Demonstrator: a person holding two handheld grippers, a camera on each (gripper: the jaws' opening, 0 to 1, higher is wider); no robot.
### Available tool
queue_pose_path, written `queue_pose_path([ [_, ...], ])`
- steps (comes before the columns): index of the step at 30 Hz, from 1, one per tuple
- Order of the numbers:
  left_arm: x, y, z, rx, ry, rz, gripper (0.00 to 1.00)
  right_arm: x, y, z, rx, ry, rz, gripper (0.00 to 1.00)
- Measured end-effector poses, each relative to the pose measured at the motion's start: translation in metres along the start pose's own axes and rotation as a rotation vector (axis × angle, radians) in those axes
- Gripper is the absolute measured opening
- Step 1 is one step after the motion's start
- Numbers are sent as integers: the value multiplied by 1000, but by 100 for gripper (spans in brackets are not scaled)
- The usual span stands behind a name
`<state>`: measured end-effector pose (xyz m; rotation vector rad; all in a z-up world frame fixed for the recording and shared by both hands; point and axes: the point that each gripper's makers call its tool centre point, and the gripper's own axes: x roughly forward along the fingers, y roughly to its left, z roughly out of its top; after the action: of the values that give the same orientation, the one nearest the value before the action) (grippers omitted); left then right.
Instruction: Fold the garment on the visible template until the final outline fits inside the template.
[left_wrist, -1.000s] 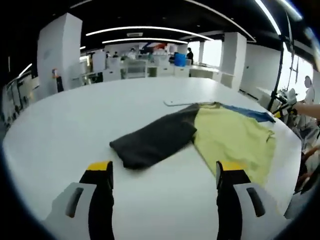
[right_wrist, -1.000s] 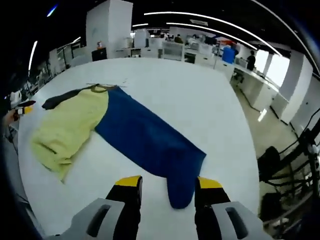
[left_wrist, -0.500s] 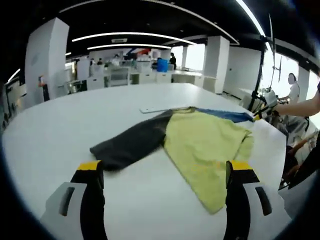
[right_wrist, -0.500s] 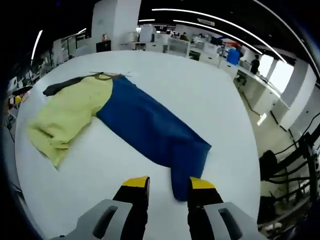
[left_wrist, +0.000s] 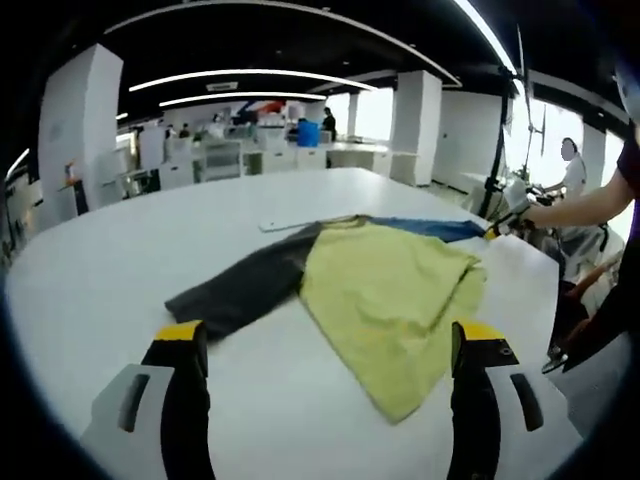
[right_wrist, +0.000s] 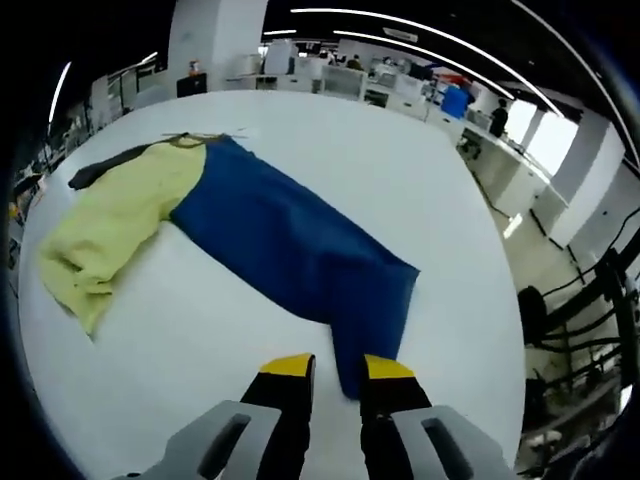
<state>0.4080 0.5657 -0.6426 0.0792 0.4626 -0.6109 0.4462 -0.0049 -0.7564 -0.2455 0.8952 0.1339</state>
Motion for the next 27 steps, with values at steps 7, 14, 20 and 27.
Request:
queue_pose_path([
  [7,-1,-9,-5,12,13,-21,98,1,2,1,13,-8,3,3],
  [14,-2,-16,-3,32,19,-39,97,1,-5,0,72,-12,0,0],
  [20,0,-19,0,42,9,-49,96,0,-2,0,94,-16,-2,0],
  [27,1,-23,-1,59,24,-60,96,-3,-1,-1,152,-13,31,0],
])
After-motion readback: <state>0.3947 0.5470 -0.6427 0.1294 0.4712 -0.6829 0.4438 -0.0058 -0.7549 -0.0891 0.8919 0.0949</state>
